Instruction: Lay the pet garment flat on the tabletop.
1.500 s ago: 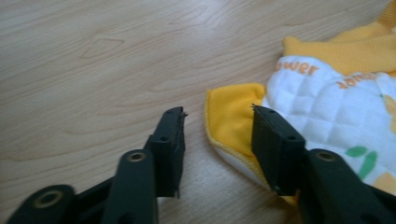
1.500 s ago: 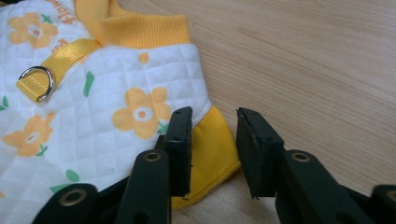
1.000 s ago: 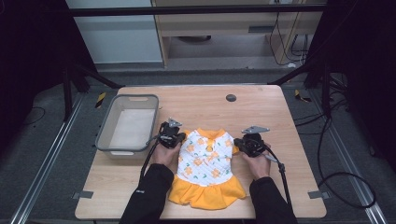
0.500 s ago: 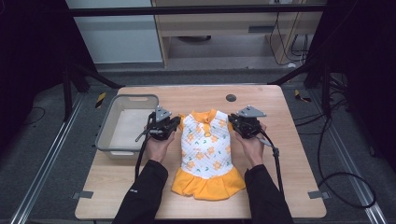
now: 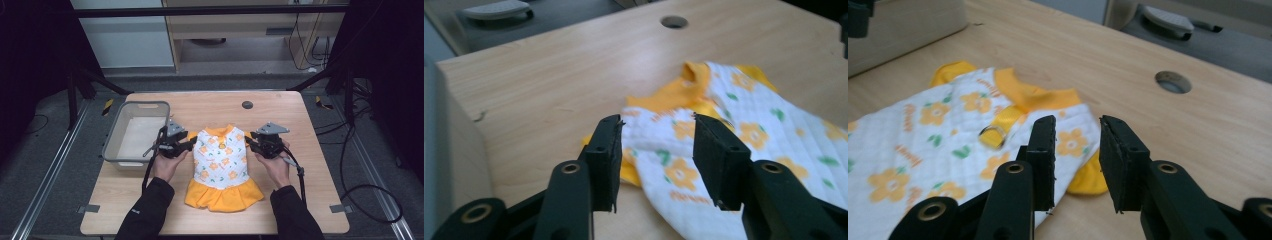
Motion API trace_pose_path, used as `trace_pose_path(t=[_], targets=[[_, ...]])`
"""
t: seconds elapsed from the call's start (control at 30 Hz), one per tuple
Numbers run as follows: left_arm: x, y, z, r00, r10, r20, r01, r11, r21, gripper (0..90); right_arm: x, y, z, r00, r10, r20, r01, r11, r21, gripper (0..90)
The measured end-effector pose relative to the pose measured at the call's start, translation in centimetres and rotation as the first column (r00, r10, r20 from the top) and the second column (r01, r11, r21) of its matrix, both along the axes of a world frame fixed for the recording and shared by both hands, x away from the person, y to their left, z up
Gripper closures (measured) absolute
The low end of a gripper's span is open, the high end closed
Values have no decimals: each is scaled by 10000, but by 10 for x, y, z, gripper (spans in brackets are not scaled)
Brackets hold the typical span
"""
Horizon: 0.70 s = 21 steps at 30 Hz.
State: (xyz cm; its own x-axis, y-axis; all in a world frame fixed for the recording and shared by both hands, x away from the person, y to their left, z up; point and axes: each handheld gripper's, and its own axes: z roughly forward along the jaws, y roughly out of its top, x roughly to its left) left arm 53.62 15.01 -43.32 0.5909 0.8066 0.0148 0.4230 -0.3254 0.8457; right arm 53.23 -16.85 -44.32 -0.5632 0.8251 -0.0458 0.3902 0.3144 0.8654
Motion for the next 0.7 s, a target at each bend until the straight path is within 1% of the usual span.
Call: trace_pose_path(t=[0.03, 0.07, 0.1, 0.13, 0.17, 0.23, 0.27, 0.3, 0.37, 0.4, 0.43, 0.47, 0.5, 0.53, 0.57, 0.6, 0.63, 0.67, 0.7], targets=[[-6, -3, -2, 9997, -222, -93, 223, 9996, 185, 568, 0, 0, 0, 10000, 0, 0, 0, 10000, 0, 697], [-12, -6, -5, 9989, -433, -169, 439, 9984, 360, 598, -9, 0, -5, 9996, 179, -238, -178, 9998, 55, 719], [-17, -9, -8, 9976, -632, -283, 646, 9966, 512, 613, -13, 0, -8, 9991, 292, -299, -291, 9996, 56, 729], [-22, -12, -12, 9960, -812, -368, 833, 9947, 599, 613, -13, 0, -8, 9991, 292, -299, -291, 9996, 56, 729], [-27, -14, -15, 9936, -1011, -500, 1047, 9916, 757, 626, -16, 1, -10, 9984, 381, -426, -378, 9993, 60, 743], [-34, -17, -21, 9896, -1293, -632, 1340, 9880, 773, 656, -23, 3, -16, 9965, 554, -618, -554, 9985, 23, 769], [-38, -19, -26, 9869, -1436, -733, 1497, 9850, 856, 700, -28, 5, -22, 9941, 742, -796, -745, 9972, -16, 797], [-38, -19, -26, 9869, -1436, -733, 1497, 9850, 856, 714, -28, 5, -22, 9941, 742, -796, -745, 9972, -16, 797], [-38, -22, -32, 9853, -1462, -886, 1563, 9803, 1204, 731, -31, 8, -27, 9911, 872, -1001, -882, 9961, -60, 822], [-38, -22, -35, 9851, -1432, -949, 1545, 9801, 1247, 742, -32, 10, -29, 9899, 948, -1057, -959, 9954, -46, 831], [-37, -21, -38, 9837, -1449, -1066, 1569, 9809, 1146, 750, -33, 12, -32, 9882, 1030, -1133, -1041, 9946, -42, 835], [-36, -21, -41, 9827, -1426, -1185, 1561, 9812, 1138, 758, -34, 14, -35, 9868, 1084, -1203, -1107, 9938, -128, 836], [-36, -20, -47, 9808, -1377, -1378, 1552, 9799, 1257, 762, -35, 19, -42, 9838, 1166, -1361, -1235, 9914, -435, 837], [-36, -20, -47, 9808, -1377, -1378, 1552, 9799, 1257, 764, -35, 19, -42, 9838, 1166, -1361, -1235, 9914, -435, 837], [-35, -20, -50, 9791, -1385, -1487, 1583, 9787, 1309, 764, -35, 21, -47, 9817, 1178, -1496, -1293, 9892, -693, 839], [-36, -19, -54, 9776, -1348, -1618, 1581, 9773, 1412, 765, -35, 21, -49, 9810, 1138, -1571, -1280, 9883, -831, 838], [-36, -19, -54, 9776, -1348, -1618, 1581, 9773, 1412, 767, -35, 21, -49, 9810, 1138, -1571, -1280, 9883, -831, 838], [-35, -19, -56, 9765, -1345, -1684, 1594, 9767, 1440, 769, -36, 21, -53, 9785, 1134, -1721, -1311, 9868, -949, 840], [-35, -19, -58, 9753, -1363, -1738, 1627, 9756, 1475, 769, -36, 21, -53, 9785, 1134, -1721, -1311, 9868, -949, 840]])
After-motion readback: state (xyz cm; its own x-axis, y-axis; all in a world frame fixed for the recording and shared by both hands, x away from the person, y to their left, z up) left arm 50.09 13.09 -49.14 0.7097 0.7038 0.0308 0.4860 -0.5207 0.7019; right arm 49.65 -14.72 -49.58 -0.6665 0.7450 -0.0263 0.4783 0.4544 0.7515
